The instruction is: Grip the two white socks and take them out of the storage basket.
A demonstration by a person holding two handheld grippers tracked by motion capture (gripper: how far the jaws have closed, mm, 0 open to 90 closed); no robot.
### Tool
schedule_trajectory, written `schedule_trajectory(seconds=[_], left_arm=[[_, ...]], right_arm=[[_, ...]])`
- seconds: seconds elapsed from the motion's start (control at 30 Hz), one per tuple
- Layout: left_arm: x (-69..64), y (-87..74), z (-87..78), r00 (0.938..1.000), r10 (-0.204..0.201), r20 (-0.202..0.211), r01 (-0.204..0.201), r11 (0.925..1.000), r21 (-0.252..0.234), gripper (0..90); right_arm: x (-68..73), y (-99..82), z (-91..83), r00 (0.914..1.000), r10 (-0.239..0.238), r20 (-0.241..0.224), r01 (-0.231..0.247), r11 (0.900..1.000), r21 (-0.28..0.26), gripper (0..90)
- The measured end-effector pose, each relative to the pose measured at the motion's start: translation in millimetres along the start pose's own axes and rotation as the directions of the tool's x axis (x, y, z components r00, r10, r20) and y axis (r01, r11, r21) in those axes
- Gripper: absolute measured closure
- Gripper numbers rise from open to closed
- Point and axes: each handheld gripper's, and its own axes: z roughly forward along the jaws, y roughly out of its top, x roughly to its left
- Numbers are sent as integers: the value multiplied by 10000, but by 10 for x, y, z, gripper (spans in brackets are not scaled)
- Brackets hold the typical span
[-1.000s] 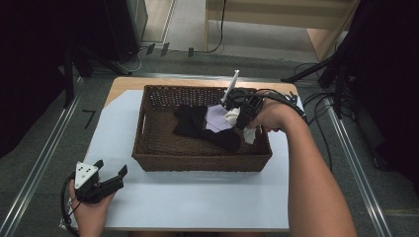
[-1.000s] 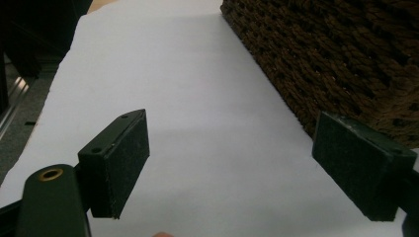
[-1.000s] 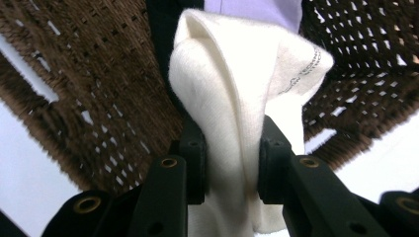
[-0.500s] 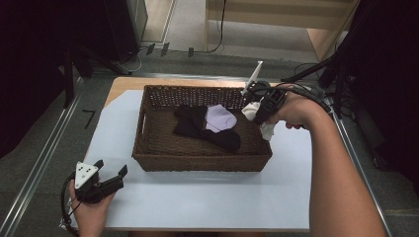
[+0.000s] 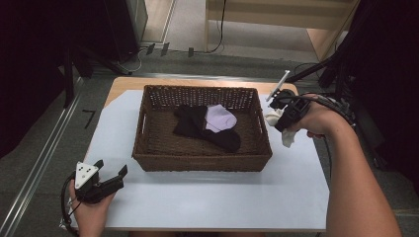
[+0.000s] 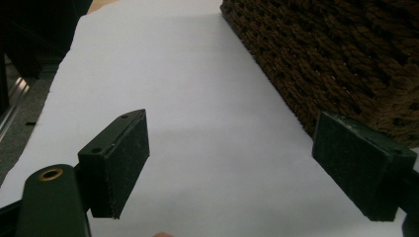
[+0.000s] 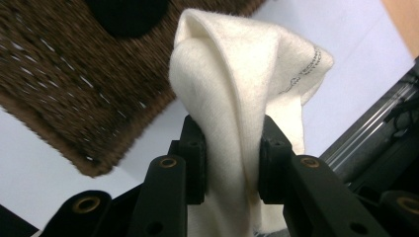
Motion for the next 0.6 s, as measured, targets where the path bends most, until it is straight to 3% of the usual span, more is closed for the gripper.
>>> schedule_trajectory(seconds=[0.6], left_arm=[[3, -4, -6, 10000, -70, 9, 70, 10000, -67, 157]], right_arm=[[-172, -293, 588, 9951, 972, 198, -979, 9946, 354, 700]])
